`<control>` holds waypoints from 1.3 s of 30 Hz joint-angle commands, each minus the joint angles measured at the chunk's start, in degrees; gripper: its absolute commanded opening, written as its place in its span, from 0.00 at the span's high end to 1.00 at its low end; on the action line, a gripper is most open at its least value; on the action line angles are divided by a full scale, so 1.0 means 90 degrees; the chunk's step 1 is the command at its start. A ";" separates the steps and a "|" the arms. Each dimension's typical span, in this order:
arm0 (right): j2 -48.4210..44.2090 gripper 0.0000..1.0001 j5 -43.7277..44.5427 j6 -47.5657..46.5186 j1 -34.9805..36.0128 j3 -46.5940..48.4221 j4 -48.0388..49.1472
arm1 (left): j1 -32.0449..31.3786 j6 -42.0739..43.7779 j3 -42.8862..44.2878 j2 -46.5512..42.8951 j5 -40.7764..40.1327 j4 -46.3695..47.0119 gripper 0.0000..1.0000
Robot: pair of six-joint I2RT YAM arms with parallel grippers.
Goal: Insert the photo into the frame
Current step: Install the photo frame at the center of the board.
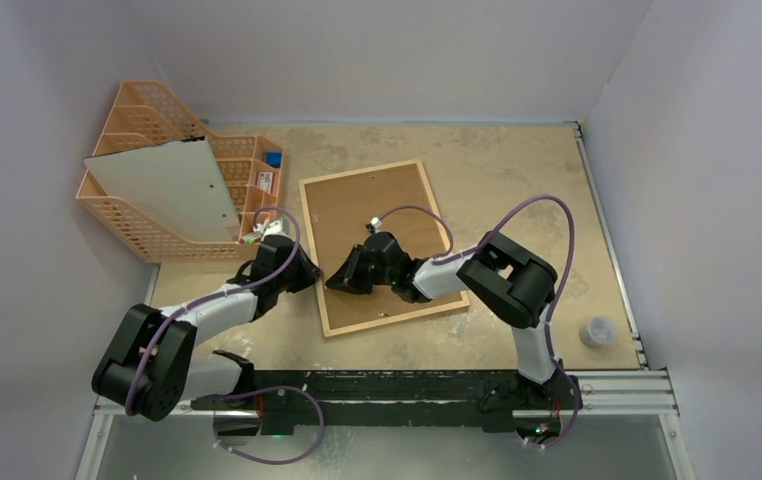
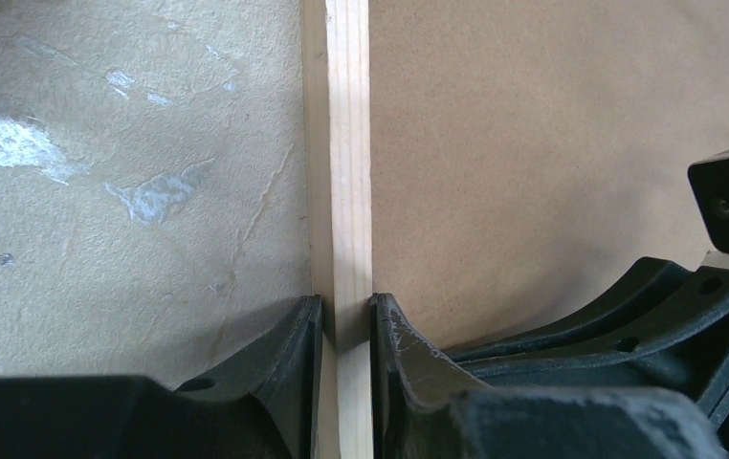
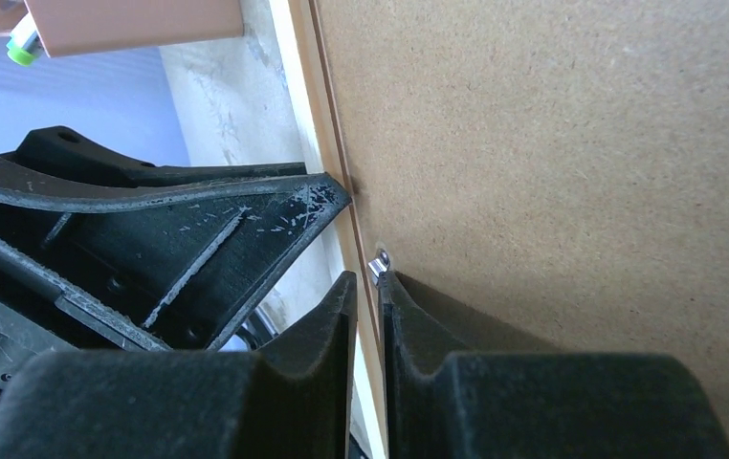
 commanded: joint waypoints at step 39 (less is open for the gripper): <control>0.0614 0.91 -0.0505 0.1109 0.0110 -0.0548 0.3574 | 0.0037 -0.0272 -0.0052 -0.0174 0.0757 -0.0641 1.00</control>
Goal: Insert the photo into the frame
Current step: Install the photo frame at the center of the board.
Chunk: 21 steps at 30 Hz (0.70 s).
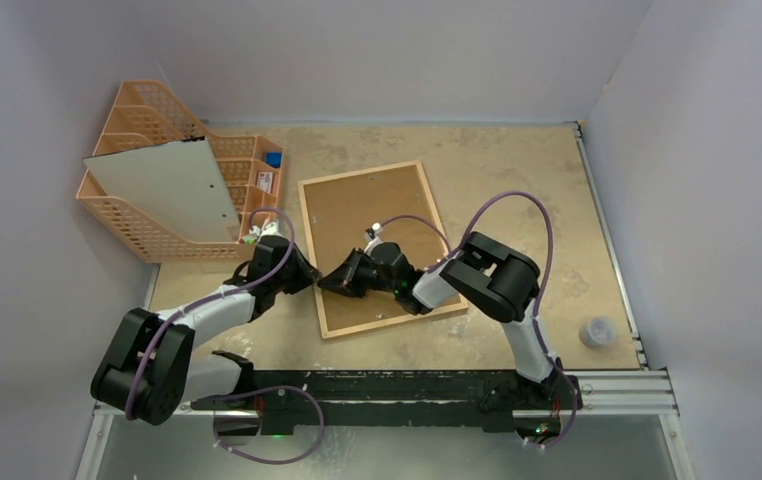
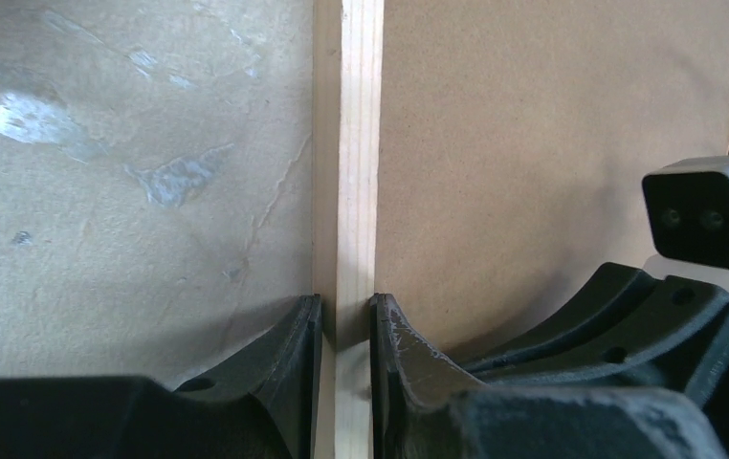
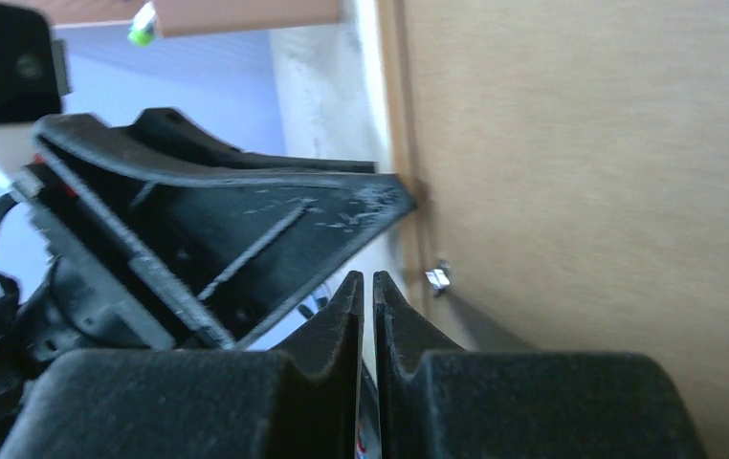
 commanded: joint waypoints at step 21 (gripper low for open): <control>-0.2173 0.78 0.1305 -0.1315 -0.0116 -0.0239 -0.2992 | -0.0116 0.0356 0.0340 -0.0289 0.0490 -0.0967 1.00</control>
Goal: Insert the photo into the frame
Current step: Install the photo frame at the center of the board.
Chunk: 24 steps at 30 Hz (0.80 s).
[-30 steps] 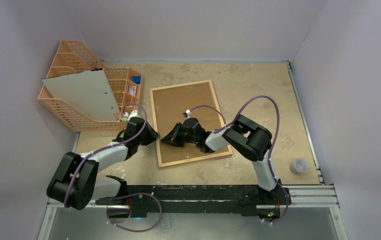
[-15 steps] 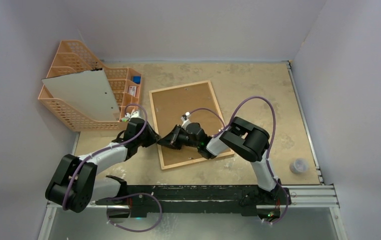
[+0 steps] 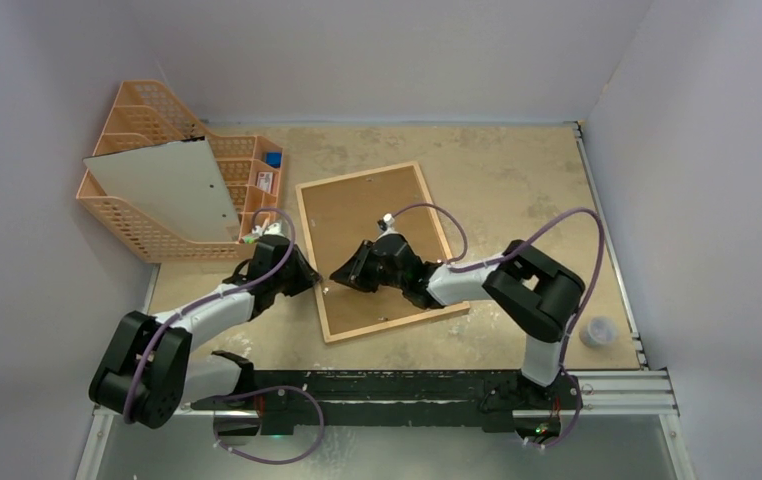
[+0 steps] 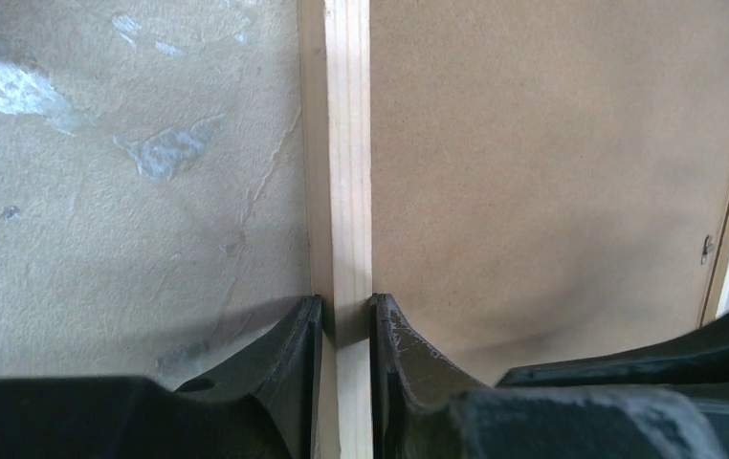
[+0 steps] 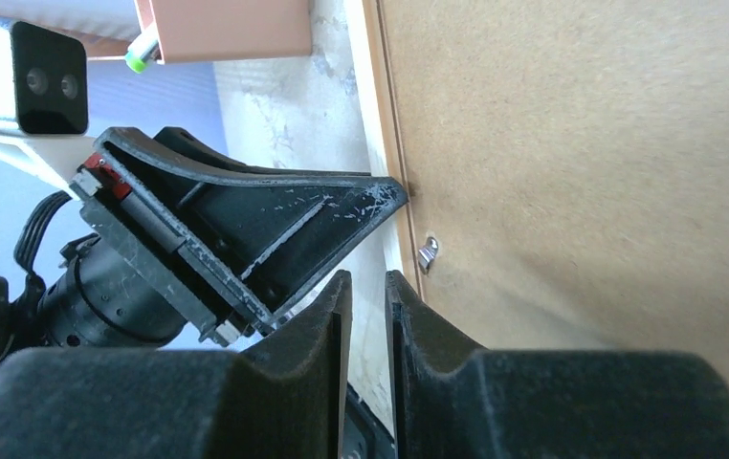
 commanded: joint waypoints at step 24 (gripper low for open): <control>-0.1910 0.27 0.3533 -0.5284 -0.1957 0.1033 -0.5954 | -0.0074 0.0468 0.0335 -0.0301 0.0336 -0.0464 0.60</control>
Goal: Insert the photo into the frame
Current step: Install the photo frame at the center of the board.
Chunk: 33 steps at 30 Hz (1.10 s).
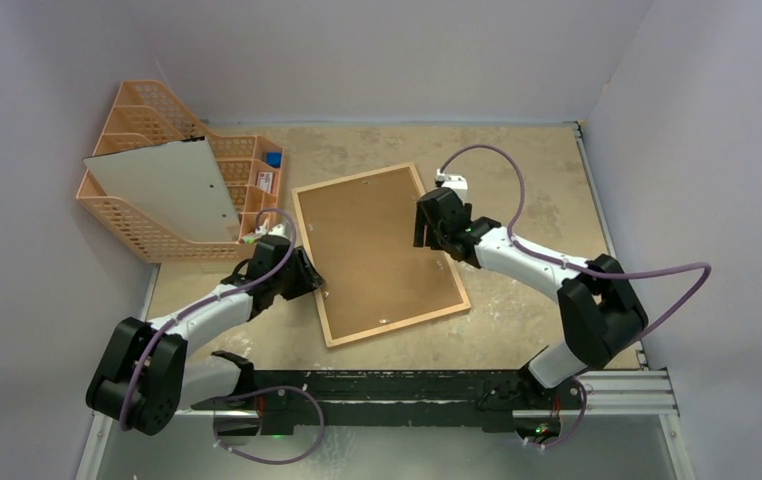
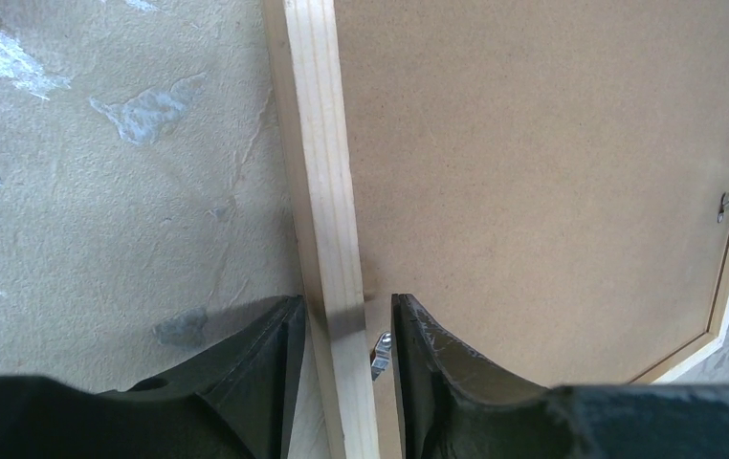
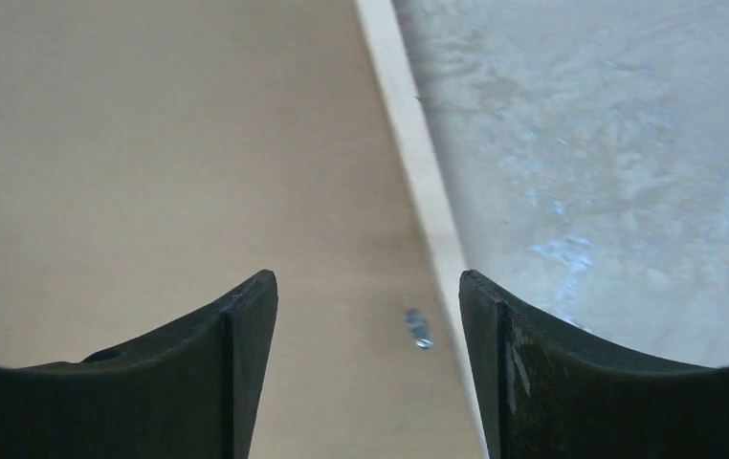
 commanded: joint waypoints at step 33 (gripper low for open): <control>0.0316 0.43 -0.1000 -0.0512 -0.0524 -0.0583 -0.0882 | -0.0033 0.0075 0.0222 -0.0027 0.0025 0.0074 0.59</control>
